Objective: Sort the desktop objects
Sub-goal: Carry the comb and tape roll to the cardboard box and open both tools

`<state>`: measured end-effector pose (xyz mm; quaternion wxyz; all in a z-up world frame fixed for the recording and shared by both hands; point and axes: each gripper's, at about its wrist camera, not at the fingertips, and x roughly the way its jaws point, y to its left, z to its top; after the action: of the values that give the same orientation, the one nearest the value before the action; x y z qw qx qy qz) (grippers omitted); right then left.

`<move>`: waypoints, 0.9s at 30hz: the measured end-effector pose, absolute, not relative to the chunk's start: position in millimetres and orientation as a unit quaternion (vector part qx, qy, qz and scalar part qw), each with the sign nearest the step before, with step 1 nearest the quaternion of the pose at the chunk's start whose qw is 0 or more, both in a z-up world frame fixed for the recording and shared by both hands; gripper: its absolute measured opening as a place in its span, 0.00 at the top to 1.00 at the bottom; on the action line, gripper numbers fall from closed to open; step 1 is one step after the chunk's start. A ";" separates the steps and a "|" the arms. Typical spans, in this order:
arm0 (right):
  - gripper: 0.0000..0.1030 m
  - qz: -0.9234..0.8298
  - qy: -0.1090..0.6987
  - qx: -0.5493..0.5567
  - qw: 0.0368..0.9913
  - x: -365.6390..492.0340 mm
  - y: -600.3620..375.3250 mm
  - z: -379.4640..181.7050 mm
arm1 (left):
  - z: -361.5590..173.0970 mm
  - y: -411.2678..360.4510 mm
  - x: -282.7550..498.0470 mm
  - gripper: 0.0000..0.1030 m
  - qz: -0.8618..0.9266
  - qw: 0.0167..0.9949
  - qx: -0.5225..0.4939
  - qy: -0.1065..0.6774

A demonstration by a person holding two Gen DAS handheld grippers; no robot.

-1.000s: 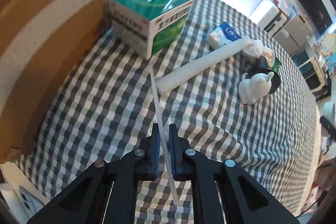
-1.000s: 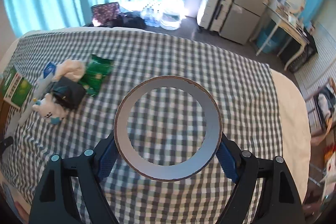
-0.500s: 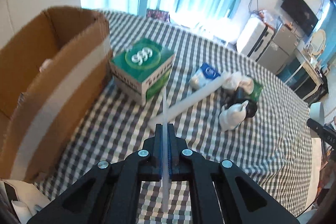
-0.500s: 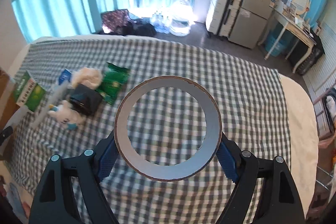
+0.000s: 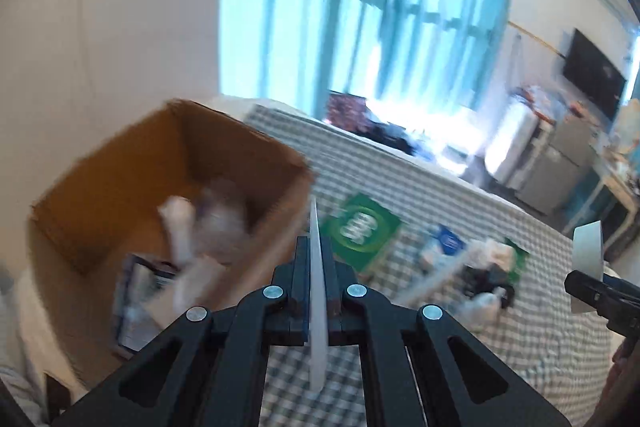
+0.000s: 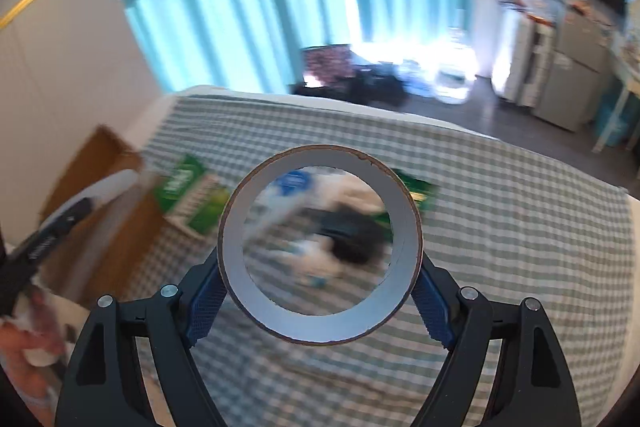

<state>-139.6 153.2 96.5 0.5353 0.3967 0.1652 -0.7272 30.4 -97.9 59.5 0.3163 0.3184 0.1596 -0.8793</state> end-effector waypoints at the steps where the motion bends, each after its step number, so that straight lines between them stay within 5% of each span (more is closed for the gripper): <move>1: 0.20 -0.721 0.167 0.396 0.543 -131.4 142.9 98.1 | 60.5 -103.9 33.9 0.97 -0.879 0.319 0.312 0.167; 14: 0.20 -0.660 0.188 0.369 0.626 -17.7 31.6 110.0 | 92.1 -154.0 88.6 0.95 -0.906 0.281 0.215 0.231; 23: 0.20 -0.613 0.204 0.385 0.659 36.3 -45.8 100.1 | 52.1 -206.6 98.9 0.95 -0.862 0.330 0.258 0.285; 26: 0.20 -0.594 0.205 0.401 0.667 50.6 -63.6 92.6 | 44.3 -216.0 101.9 0.91 -0.849 0.345 0.270 0.294; 27: 0.20 -0.592 0.204 0.407 0.665 52.9 -69.1 91.2 | 43.0 -217.2 102.6 0.79 -0.847 0.347 0.274 0.295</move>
<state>52.9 -69.1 91.2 0.6651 0.4069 0.2039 -0.5921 102.6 -217.2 43.0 0.3470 0.2736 0.2950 -0.8472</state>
